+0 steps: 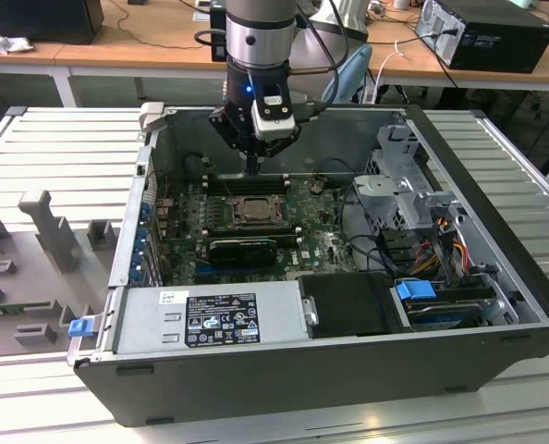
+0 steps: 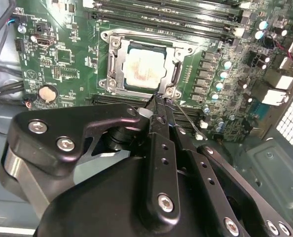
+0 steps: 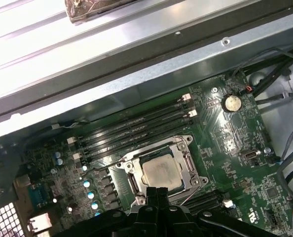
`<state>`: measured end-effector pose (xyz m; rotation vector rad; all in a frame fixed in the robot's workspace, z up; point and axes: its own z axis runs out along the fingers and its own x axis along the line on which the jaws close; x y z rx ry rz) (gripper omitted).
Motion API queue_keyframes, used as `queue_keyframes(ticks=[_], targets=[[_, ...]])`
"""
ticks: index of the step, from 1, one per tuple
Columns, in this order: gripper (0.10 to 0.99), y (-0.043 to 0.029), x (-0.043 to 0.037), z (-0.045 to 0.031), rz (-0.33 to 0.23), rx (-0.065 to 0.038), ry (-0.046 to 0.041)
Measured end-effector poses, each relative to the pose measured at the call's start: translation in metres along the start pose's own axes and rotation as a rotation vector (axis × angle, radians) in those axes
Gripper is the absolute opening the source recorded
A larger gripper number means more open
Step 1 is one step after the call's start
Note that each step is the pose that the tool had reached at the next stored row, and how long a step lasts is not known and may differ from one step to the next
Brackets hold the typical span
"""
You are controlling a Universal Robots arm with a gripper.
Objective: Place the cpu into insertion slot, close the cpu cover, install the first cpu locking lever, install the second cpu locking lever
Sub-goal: 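Install the first cpu locking lever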
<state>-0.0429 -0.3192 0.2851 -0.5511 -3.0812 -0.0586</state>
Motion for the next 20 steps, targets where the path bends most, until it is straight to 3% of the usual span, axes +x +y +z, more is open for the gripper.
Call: queue_keyframes(ticks=[20], targets=[[0.106,0.0,0.0,0.0,-0.157,0.003,0.0056]])
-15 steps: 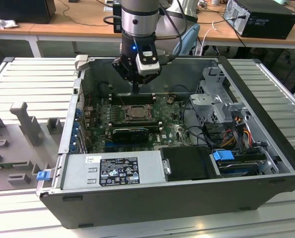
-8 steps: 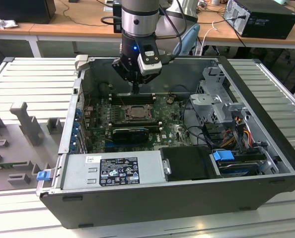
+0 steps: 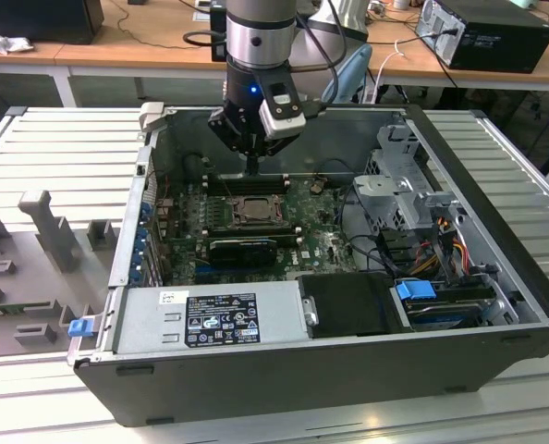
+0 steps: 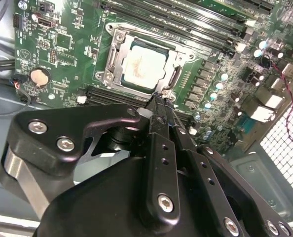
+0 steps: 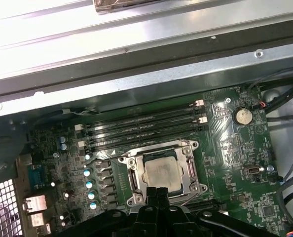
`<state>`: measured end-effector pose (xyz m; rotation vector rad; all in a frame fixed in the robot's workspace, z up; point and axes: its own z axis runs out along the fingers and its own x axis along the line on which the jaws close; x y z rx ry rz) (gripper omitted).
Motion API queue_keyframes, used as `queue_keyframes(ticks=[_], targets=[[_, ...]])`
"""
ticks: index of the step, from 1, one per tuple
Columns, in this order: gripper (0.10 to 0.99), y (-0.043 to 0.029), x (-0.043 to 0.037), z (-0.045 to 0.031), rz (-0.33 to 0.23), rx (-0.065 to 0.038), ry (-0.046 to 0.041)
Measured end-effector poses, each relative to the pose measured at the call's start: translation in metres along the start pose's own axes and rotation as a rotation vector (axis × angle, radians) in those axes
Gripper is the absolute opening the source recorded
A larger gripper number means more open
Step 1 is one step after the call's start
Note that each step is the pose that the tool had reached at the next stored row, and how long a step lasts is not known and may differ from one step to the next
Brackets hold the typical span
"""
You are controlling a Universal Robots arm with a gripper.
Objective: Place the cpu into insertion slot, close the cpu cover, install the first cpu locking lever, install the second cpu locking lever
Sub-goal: 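Install the first cpu locking lever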
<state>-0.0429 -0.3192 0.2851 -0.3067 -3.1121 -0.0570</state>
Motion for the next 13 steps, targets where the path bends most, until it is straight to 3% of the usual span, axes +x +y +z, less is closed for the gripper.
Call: queue_keyframes(ticks=[13], targets=[[0.106,0.0,0.0,0.0,-0.091,0.002,0.0032]])
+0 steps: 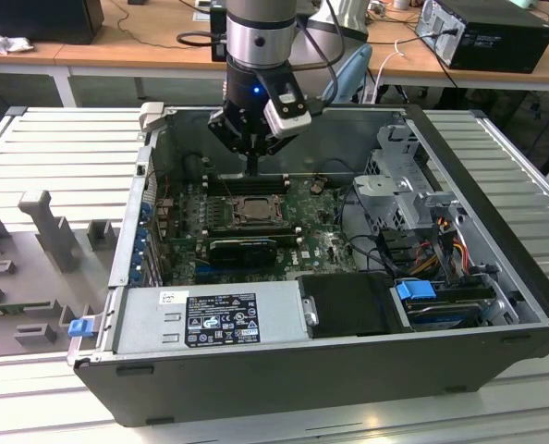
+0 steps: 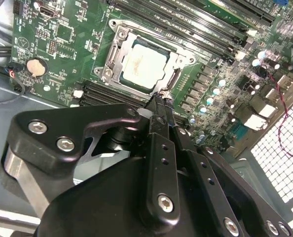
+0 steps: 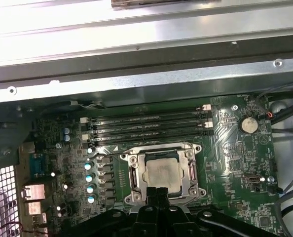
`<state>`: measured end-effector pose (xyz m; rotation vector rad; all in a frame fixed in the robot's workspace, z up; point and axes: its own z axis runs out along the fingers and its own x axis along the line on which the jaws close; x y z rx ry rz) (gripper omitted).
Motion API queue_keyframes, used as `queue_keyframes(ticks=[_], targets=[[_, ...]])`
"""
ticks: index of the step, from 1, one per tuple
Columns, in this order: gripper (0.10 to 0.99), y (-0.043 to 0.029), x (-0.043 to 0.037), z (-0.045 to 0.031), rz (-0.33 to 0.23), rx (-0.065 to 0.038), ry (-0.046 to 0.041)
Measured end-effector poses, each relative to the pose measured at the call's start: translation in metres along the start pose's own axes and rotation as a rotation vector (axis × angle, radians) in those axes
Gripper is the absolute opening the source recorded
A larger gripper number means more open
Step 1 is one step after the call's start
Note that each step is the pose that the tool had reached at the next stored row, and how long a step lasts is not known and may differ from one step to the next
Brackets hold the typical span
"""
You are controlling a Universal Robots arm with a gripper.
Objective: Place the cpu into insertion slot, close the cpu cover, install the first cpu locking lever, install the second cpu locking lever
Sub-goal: 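Install the first cpu locking lever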
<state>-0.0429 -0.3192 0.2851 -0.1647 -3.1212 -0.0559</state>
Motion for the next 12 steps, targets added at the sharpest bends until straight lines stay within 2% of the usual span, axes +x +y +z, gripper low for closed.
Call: queue_keyframes(ticks=[12], targets=[[0.106,0.0,0.0,0.0,-0.066,0.001,0.0022]])
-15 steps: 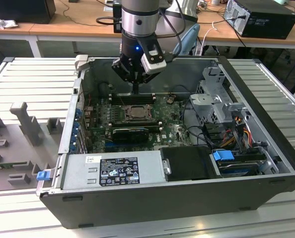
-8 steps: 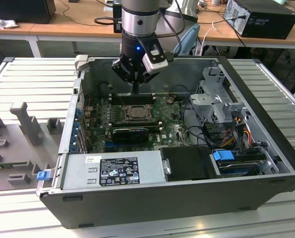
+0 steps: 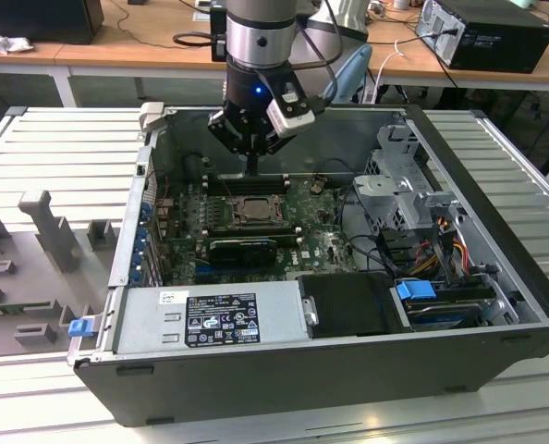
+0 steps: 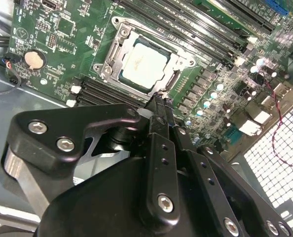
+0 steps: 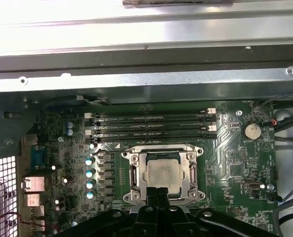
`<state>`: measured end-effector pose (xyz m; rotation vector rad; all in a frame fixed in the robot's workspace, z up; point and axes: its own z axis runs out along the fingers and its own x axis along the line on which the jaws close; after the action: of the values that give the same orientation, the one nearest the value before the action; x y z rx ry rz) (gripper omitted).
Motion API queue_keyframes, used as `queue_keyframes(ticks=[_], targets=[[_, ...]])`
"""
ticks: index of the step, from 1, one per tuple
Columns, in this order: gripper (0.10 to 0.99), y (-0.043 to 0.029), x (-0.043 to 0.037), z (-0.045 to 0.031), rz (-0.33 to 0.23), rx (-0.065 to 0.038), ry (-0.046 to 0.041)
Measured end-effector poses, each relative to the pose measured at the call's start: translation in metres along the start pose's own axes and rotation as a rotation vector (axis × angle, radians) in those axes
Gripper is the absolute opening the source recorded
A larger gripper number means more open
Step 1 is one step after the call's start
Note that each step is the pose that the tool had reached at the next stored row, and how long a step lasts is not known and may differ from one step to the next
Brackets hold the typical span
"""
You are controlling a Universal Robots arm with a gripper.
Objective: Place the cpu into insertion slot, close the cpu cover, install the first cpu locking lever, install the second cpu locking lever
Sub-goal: 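Install the first cpu locking lever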
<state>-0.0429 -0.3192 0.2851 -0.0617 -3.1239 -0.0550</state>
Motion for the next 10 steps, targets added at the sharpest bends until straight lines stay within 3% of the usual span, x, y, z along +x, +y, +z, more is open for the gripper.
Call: queue_keyframes(ticks=[10], targets=[[0.106,0.0,0.0,0.0,-0.055,0.001,0.0017]])
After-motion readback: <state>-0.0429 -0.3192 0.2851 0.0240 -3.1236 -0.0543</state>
